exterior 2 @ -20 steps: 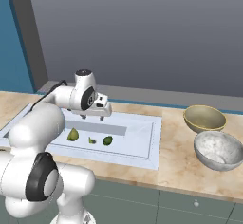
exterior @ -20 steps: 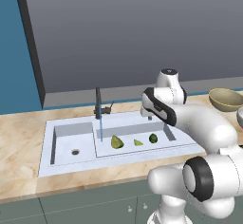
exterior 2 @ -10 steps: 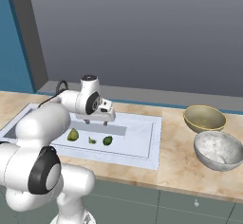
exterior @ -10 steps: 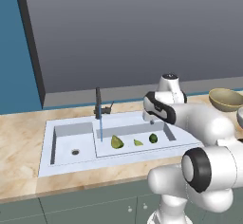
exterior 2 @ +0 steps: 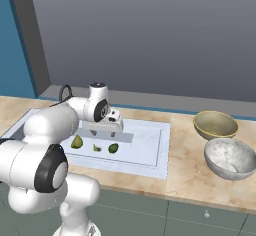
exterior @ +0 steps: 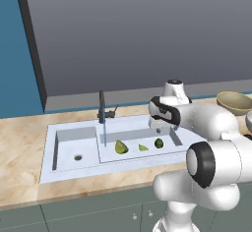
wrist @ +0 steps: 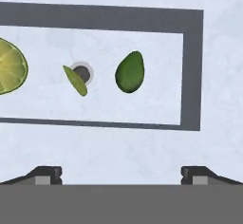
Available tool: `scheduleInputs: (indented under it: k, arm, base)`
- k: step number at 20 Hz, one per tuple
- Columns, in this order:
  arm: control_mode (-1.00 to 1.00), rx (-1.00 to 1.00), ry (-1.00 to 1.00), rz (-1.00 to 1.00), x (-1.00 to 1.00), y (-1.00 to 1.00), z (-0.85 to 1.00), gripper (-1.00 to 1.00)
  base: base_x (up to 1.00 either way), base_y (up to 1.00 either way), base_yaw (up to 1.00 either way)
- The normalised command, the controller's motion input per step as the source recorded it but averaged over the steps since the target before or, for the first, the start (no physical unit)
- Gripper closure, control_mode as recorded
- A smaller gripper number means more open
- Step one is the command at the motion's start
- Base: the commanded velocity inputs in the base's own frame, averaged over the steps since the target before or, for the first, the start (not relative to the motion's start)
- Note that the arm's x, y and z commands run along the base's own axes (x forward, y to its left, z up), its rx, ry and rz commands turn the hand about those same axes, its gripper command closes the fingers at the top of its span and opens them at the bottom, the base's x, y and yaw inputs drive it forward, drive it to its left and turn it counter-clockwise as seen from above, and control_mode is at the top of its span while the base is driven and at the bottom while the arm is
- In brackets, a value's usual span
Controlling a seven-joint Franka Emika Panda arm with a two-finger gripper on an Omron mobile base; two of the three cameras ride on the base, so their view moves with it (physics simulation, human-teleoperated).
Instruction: Pick the lemon wedges from the sink and place them in one bowl. Place the avocado in the other bowl. Then turn off the sink faucet.
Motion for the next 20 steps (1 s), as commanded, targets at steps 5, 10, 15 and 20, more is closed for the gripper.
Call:
scheduleInputs:
  k: [5, 10, 15, 20]
  arm:
    - [-1.0, 0.0, 0.08, 0.0, 0.07, 0.0, -0.23, -1.0]
    - [-1.0, 0.0, 0.03, 0.0, 0.16, -0.02, -0.25, -1.0]
    - [-1.0, 0.0, 0.05, 0.0, 0.15, -0.07, -0.19, -1.0]
    - [-1.0, 0.0, 0.04, 0.0, 0.13, -0.1, -0.17, -1.0]
  base:
    - [0.0, 0.0, 0.0]
    - [0.0, 0.0, 0.0]
    - [0.0, 0.0, 0.0]
    - [0.0, 0.0, 0.0]
